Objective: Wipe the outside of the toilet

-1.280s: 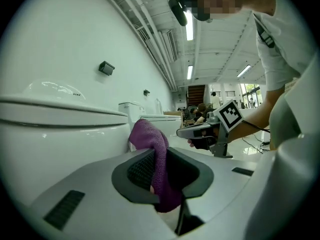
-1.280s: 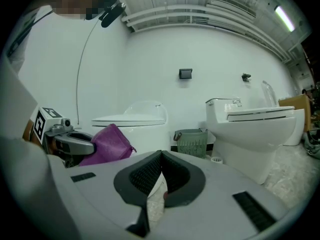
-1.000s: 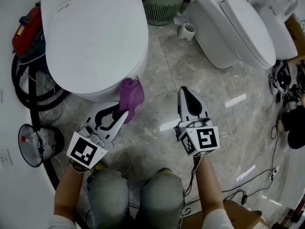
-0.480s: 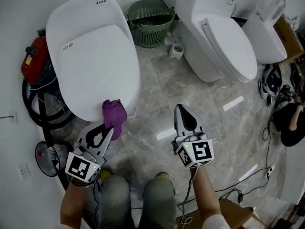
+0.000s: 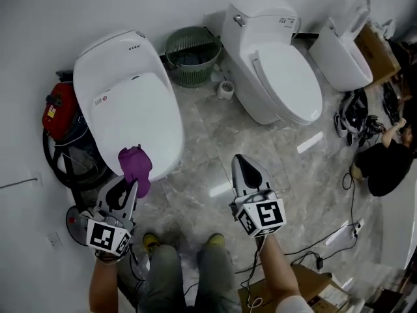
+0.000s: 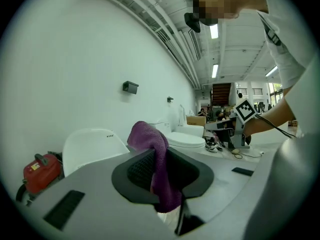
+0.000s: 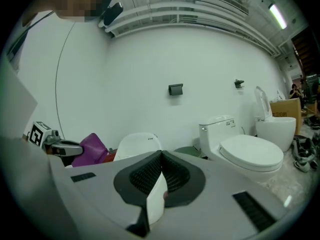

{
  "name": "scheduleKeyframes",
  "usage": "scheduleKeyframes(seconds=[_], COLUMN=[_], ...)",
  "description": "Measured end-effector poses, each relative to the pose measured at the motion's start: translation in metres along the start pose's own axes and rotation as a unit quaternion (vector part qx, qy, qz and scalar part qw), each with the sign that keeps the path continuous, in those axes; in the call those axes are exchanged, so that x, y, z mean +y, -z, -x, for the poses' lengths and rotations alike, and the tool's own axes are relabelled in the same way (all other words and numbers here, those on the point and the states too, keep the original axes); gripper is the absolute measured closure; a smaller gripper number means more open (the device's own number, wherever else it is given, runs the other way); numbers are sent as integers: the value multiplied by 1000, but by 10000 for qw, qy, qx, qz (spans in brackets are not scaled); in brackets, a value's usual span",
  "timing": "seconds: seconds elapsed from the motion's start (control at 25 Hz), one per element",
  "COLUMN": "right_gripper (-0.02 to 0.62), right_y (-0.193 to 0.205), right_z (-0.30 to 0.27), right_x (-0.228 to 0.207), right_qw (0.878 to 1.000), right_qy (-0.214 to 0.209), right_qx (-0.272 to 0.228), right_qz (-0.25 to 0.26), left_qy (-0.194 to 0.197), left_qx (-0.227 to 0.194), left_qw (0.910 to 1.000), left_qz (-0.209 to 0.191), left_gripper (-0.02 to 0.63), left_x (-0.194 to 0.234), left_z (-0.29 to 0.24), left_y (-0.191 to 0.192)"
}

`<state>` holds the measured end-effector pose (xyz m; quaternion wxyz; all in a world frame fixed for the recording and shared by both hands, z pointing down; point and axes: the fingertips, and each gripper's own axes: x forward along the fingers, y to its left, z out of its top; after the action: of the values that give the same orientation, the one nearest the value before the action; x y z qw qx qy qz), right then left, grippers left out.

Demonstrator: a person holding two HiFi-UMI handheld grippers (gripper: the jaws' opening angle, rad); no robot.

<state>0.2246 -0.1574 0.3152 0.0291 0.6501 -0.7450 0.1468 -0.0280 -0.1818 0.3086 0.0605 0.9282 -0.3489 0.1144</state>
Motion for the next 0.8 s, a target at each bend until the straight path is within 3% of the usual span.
scheduleKeyframes(seconds=[0.44, 0.8], right_gripper=[588, 588], right_y=[-158, -251], right_z=[44, 76], right_x=[38, 87], right_qw=[9991, 9996], right_qy=[70, 98], right_qx=[-234, -259], right_qz=[-359, 11], left_qy=[-600, -817], left_qx=[-508, -662], left_qw=[9966, 9944], left_qz=[233, 74], left_gripper=[520, 520], left_x=[21, 26], left_z=[52, 105], left_y=[-167, -270])
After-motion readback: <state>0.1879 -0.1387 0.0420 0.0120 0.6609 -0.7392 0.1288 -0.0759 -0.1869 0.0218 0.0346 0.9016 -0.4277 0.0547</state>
